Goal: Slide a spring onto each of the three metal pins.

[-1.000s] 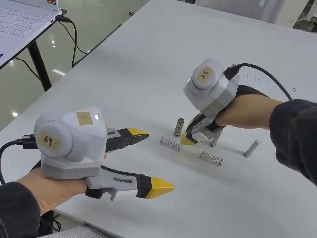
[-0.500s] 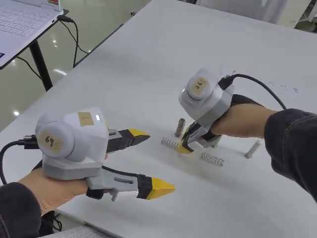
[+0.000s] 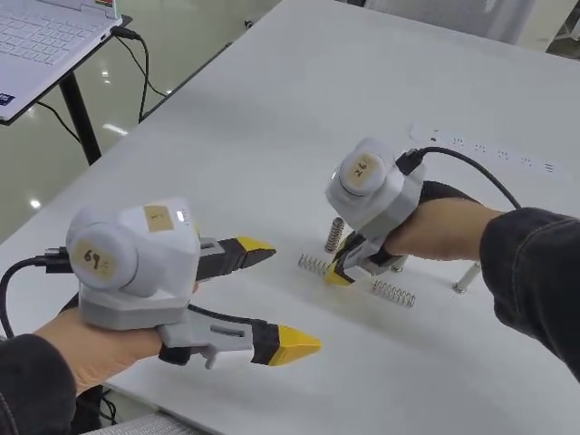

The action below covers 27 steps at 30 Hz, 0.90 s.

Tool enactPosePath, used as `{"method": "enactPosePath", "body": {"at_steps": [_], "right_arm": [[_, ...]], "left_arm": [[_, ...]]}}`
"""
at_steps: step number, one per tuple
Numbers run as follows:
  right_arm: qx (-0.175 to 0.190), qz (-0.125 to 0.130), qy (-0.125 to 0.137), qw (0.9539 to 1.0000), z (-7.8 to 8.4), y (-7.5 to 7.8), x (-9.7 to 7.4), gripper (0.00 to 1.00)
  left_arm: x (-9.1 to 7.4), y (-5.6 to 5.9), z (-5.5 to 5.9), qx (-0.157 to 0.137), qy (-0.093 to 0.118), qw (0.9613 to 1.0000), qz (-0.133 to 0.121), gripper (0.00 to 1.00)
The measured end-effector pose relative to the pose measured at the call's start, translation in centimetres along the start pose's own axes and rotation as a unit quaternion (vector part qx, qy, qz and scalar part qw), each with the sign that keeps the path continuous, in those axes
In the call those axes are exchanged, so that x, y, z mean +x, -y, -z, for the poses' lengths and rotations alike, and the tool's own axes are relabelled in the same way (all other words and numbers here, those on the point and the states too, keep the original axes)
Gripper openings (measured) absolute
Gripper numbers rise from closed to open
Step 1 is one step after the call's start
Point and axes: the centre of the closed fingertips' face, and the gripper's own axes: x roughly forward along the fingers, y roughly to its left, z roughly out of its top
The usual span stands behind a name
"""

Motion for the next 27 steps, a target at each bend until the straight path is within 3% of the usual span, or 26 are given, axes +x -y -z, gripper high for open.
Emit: {"method": "enactPosePath", "body": {"at_steps": [8, 13, 19, 27], "right_arm": [[0.006, -0.001, 0.006, 1.0, -0.1, -0.1, -0.4, 0.13], [-0.003, -0.005, 0.011, 0.9999, -0.4, -1.0, -1.3, 0.12], [-0.016, -0.01, 0.011, 0.9998, 0.0, -2.2, -2.8, 0.13], [-0.005, -0.011, 0.017, 0.9998, 1.2, -3.3, -5.2, 0.13]], "left_arm": [[-0.1, -0.2, 0.2, -0.003, -0.001, 1.0, -0.004, 0.67], [-0.1, -0.3, 0.1, -0.003, -0.002, 1.0, -0.005, 0.66], [0.0, -0.3, 0.0, -0.002, -0.002, 1.0, -0.005, 0.65], [0.8, 0.4, -0.6, 0.005, -0.004, 1.0, 0.008, 0.63]]}}
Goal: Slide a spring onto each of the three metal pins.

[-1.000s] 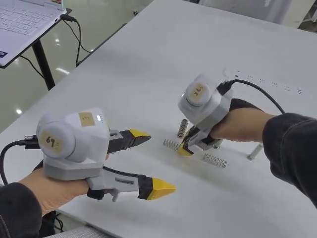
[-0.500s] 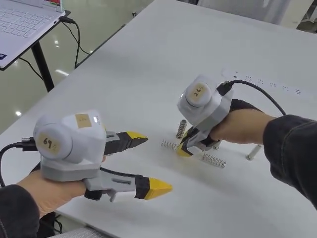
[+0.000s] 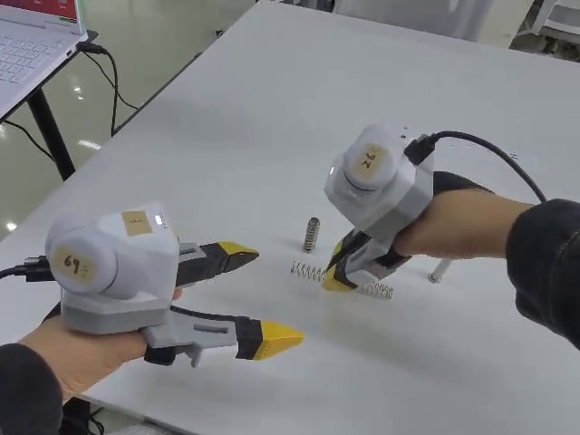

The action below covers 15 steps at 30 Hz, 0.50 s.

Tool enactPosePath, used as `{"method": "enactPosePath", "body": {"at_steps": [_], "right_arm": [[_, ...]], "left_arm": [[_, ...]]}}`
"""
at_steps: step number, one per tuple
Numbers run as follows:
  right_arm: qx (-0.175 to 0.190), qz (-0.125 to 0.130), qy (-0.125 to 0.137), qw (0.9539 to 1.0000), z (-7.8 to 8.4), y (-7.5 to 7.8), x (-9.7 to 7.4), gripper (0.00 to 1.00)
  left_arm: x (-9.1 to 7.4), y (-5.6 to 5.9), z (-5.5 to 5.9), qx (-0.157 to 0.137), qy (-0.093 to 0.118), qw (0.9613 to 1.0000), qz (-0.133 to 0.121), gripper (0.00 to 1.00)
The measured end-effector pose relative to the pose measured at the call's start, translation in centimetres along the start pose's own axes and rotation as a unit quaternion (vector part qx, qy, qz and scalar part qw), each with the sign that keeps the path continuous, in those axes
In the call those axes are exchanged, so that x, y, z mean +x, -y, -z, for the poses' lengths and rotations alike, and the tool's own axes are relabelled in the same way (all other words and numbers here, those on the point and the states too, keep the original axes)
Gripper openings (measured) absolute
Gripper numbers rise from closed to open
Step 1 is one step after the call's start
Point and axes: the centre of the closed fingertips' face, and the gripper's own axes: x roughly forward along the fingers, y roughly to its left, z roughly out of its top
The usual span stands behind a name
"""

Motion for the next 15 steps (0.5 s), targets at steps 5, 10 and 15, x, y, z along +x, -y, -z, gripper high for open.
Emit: {"method": "enactPosePath", "body": {"at_steps": [5, 10, 15], "right_arm": [[-0.002, 0.001, 0.001, 1.0, 0.9, -1.0, -1.6, 0.13], [-0.002, 0.005, 0.0, 1.0, 1.9, -2.0, -3.2, 0.13], [0.002, 0.012, -0.001, 0.9999, 2.9, -2.9, -4.8, 0.13]], "left_arm": [[0.6, 0.7, -0.6, 0.009, -0.001, 0.9999, 0.014, 0.62], [1.3, 1.4, -1.3, 0.015, 0.001, 0.9994, 0.032, 0.61], [2.2, 2.3, -2.0, 0.038, -0.005, 0.9977, 0.055, 0.58]]}}
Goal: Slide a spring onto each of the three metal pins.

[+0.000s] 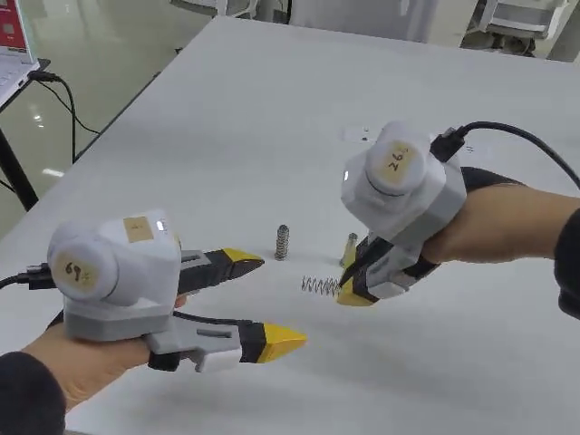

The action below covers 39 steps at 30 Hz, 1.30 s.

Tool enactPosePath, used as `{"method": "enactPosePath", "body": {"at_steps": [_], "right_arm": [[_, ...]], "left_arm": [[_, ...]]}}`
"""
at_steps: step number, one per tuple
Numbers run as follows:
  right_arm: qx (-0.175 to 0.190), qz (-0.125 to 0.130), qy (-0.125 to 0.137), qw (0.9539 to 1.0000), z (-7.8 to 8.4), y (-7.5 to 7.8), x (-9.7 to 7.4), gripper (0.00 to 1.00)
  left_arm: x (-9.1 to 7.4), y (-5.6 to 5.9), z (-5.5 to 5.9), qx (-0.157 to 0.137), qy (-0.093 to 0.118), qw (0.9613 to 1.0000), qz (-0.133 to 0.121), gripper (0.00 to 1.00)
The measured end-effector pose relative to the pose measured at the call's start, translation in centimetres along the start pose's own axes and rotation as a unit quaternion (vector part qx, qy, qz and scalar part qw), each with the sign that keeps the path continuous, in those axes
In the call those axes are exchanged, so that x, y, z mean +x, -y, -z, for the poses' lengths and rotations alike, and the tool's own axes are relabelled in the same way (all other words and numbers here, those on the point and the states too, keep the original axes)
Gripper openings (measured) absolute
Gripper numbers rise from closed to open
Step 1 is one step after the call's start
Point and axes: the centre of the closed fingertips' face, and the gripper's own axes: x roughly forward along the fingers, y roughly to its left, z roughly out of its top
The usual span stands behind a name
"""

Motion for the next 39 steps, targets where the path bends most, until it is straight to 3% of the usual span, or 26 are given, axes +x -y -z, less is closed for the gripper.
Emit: {"method": "enactPosePath", "body": {"at_steps": [4, 13, 20, 39], "right_arm": [[0.007, 0.002, 0.007, 0.9999, 0.5, -0.8, -1.3, 0.13], [0.005, 0.006, 0.006, 0.9999, 1.3, -2.3, -3.1, 0.13], [-0.006, 0.005, 0.003, 1.0, 1.5, -3.1, -4.0, 0.13], [-0.053, -0.012, -0.001, 0.9985, 1.4, -4.4, -4.7, 0.13]], "left_arm": [[0.9, 0.6, -0.7, 0.015, -0.001, 0.9997, 0.018, 0.56], [2.3, 1.6, -1.5, 0.021, 0.003, 0.9986, 0.049, 0.5], [3.2, 3.2, -2.0, 0.039, 0.002, 0.996, 0.081, 0.43], [3.8, 5.6, -2.8, 0.068, 0.016, 0.9894, 0.127, 0.12]]}}
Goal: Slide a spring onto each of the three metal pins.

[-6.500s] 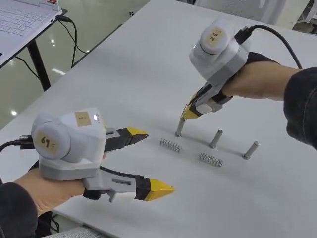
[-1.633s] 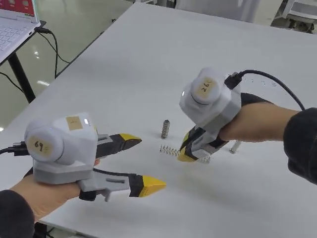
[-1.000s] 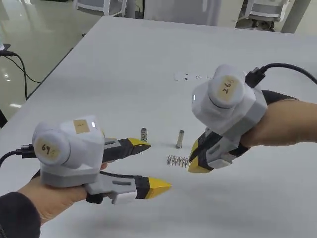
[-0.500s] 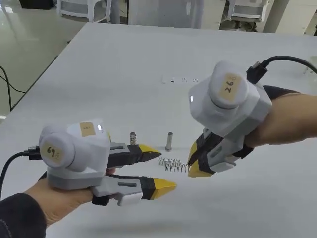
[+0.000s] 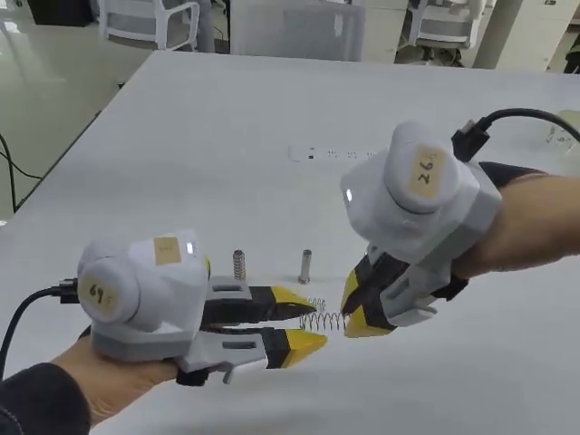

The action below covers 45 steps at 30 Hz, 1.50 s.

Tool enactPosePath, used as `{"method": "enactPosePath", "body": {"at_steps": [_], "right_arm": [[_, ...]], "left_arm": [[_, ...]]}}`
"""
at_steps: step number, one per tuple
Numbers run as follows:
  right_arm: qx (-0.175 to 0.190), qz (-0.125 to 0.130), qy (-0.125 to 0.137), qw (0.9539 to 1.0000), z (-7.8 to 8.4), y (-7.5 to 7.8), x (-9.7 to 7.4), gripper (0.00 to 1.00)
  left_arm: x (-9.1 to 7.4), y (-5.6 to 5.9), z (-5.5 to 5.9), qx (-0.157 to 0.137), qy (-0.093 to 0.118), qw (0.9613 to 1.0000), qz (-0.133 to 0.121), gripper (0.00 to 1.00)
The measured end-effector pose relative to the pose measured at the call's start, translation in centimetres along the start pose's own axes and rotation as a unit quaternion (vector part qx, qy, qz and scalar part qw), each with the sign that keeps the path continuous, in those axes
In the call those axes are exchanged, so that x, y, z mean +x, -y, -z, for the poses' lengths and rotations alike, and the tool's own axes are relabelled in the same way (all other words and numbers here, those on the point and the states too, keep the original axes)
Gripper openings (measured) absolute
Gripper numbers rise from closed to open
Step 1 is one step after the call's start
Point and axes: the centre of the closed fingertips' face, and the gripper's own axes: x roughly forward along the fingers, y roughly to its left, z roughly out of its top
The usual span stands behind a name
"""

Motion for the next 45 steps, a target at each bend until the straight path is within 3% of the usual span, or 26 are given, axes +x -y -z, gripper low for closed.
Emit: {"method": "enactPosePath", "body": {"at_steps": [11, 34, 45], "right_arm": [[-0.015, -0.003, 0.005, 0.9999, 0.0, -0.3, -0.2, 0.13], [0.012, -0.008, 0.03, 0.9995, 0.4, -0.2, 0.9, 0.13], [0.02, 0.0, 0.039, 0.9991, -0.8, 0.3, -0.8, 0.13]], "left_arm": [[0.0, 0.3, -0.2, 0.003, 0.007, 0.9999, 0.009, 0.08], [-0.3, 0.6, -1.4, -0.001, 0.03, 0.9994, 0.017, 0.07], [-0.2, 0.3, -1.1, 0.006, 0.022, 0.9997, 0.011, 0.08]]}}
